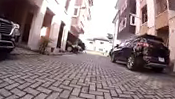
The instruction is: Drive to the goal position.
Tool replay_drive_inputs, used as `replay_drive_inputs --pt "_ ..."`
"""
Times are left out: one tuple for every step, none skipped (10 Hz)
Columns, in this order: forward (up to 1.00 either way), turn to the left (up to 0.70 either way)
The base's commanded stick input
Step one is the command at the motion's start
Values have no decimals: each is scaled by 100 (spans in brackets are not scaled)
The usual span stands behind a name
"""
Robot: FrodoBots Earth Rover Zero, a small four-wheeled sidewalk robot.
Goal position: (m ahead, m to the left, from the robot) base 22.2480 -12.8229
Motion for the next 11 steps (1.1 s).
replay_drive_inputs --pt "69 3" --pt "69 3" --pt "69 3" --pt "69 3" --pt "69 3" --pt "69 3" --pt "69 3" --pt "69 3" --pt "69 3" --pt "69 3" --pt "69 3"
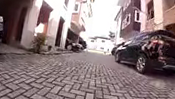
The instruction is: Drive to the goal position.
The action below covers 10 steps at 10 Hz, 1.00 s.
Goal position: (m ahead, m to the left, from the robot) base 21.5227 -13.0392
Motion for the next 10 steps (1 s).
replay_drive_inputs --pt "69 3" --pt "69 3" --pt "69 3" --pt "69 3" --pt "69 3" --pt "69 3" --pt "69 3" --pt "69 3" --pt "69 3" --pt "69 3"
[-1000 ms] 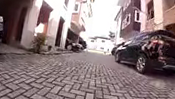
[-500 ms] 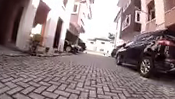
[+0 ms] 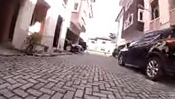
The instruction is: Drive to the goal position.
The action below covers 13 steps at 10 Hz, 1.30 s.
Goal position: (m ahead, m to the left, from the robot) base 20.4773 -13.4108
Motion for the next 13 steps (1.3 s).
replay_drive_inputs --pt "69 3" --pt "69 3" --pt "69 1" --pt "69 -8" --pt "69 -26" --pt "69 -17" --pt "69 3" --pt "69 3" --pt "69 3" --pt "69 3" --pt "69 3" --pt "69 3" --pt "69 3"
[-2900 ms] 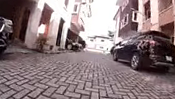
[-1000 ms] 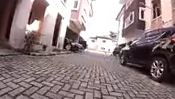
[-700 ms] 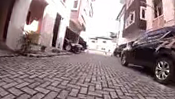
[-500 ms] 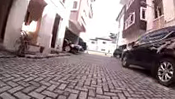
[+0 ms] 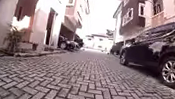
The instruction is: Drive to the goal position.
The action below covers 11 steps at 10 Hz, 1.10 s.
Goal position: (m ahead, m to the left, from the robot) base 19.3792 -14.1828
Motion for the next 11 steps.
replay_drive_inputs --pt "69 3" --pt "69 3" --pt "69 3" --pt "69 3" --pt "69 3" --pt "69 3" --pt "69 3" --pt "69 3" --pt "69 3" --pt "69 3" --pt "69 3"
